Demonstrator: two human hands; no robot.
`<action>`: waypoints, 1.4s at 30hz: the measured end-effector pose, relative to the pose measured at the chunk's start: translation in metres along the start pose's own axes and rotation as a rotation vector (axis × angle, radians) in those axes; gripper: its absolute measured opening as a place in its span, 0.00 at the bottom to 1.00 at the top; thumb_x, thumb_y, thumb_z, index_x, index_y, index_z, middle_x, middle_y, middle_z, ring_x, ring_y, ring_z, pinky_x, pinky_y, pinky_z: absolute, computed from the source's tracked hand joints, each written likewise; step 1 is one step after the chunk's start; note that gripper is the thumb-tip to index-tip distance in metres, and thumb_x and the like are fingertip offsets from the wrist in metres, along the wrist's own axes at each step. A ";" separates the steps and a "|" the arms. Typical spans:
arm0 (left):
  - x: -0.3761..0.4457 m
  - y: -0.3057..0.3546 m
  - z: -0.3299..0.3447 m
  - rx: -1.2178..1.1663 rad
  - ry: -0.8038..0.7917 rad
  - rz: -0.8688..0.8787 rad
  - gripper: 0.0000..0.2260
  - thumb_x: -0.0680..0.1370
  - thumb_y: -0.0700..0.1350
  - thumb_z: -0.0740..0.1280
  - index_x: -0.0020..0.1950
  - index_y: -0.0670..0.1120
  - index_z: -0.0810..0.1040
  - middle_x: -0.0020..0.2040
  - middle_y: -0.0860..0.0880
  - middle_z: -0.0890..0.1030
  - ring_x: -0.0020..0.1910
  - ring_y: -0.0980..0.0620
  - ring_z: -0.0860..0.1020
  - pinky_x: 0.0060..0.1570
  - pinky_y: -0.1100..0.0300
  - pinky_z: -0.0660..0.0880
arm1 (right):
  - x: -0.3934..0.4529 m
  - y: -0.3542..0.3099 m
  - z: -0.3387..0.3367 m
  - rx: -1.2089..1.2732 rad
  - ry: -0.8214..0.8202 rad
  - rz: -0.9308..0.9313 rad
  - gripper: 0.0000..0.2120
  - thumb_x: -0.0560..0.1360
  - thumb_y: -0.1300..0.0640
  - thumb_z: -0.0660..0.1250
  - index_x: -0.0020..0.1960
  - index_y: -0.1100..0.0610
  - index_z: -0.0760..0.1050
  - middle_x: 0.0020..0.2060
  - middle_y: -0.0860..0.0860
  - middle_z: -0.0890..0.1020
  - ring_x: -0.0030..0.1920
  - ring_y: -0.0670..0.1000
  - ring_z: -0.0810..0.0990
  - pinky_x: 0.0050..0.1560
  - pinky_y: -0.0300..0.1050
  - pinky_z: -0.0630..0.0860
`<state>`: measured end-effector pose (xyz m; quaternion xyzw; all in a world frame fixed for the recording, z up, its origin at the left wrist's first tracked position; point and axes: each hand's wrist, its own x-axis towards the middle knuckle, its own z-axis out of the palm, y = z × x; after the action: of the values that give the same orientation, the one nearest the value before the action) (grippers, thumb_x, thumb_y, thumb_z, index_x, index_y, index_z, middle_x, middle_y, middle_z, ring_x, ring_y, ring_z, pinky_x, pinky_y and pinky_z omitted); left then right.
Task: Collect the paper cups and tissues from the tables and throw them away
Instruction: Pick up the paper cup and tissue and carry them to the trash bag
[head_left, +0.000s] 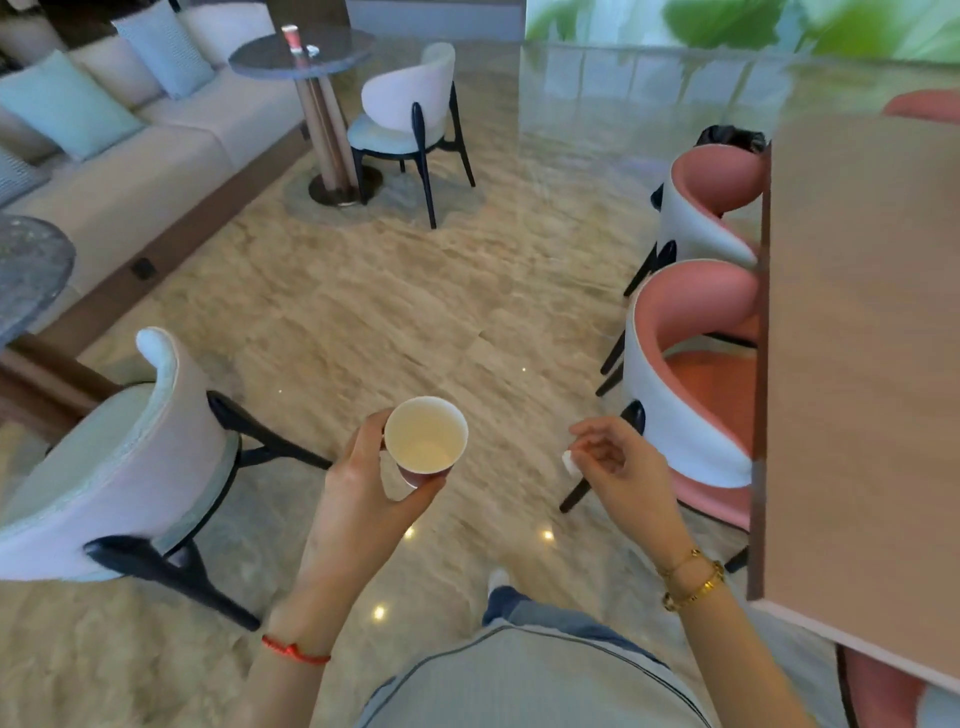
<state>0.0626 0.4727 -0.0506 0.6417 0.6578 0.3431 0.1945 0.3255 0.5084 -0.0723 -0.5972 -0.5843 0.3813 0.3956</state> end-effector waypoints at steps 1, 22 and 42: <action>0.027 0.000 0.004 -0.004 -0.007 0.003 0.32 0.65 0.52 0.79 0.65 0.49 0.71 0.57 0.53 0.78 0.51 0.54 0.78 0.42 0.77 0.70 | 0.028 -0.004 -0.002 -0.001 0.002 -0.005 0.09 0.73 0.65 0.69 0.51 0.53 0.77 0.41 0.48 0.83 0.44 0.48 0.81 0.49 0.41 0.78; 0.534 -0.032 0.120 -0.151 -0.080 0.098 0.30 0.67 0.56 0.78 0.64 0.58 0.69 0.57 0.61 0.76 0.55 0.63 0.74 0.47 0.74 0.71 | 0.505 -0.010 0.003 -0.049 0.140 0.026 0.09 0.74 0.64 0.69 0.52 0.54 0.77 0.42 0.48 0.82 0.45 0.48 0.81 0.49 0.43 0.79; 0.963 0.024 0.300 -0.215 -0.309 0.282 0.27 0.68 0.54 0.77 0.63 0.61 0.69 0.57 0.66 0.74 0.57 0.65 0.73 0.50 0.71 0.72 | 0.893 0.053 -0.082 0.018 0.394 0.192 0.09 0.74 0.62 0.69 0.50 0.49 0.76 0.41 0.47 0.82 0.41 0.45 0.80 0.45 0.38 0.78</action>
<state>0.1911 1.4737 -0.0630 0.7476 0.4837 0.3327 0.3106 0.4453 1.3982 -0.0825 -0.7096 -0.4327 0.2986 0.4692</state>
